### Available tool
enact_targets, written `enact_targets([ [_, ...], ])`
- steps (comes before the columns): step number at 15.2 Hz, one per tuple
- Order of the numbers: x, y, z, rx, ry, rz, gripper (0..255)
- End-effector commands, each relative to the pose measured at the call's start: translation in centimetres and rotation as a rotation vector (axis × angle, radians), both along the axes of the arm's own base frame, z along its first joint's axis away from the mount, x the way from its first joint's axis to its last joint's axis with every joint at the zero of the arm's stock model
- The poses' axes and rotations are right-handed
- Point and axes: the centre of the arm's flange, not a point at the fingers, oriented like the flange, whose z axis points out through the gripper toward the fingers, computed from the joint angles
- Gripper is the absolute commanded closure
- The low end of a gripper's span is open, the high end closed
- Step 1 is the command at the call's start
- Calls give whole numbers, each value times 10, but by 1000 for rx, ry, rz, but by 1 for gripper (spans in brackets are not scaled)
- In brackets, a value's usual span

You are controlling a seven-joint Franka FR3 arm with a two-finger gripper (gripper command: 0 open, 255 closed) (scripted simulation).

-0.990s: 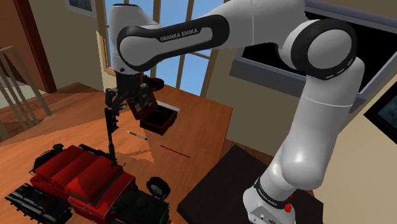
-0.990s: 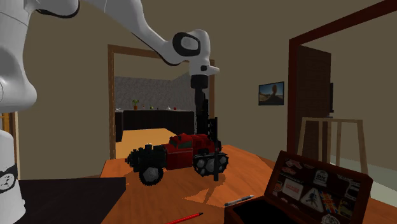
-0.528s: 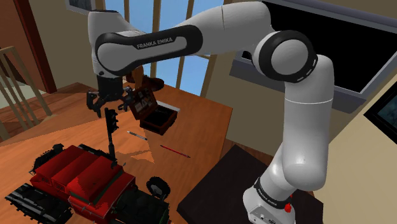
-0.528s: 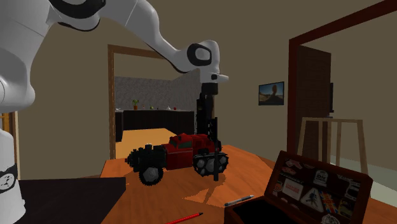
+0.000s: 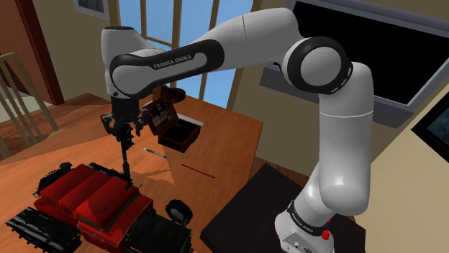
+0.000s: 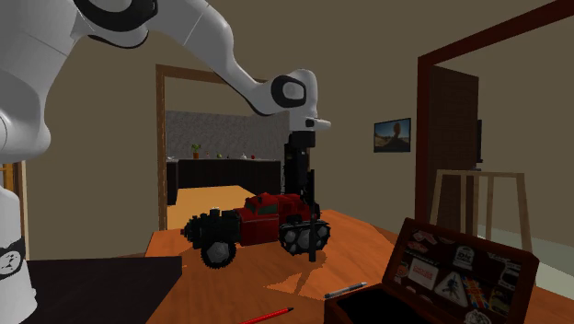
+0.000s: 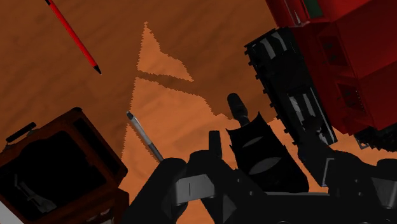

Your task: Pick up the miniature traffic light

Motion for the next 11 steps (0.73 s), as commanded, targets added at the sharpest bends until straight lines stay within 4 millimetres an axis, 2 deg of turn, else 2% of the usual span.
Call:
enact_targets([
  [1, 0, 0, -1, 0, 0, 0, 255],
  [9, 0, 0, -1, 0, 0, 0, 255],
  [11, 0, 0, 10, 0, 0, 0, 255],
])
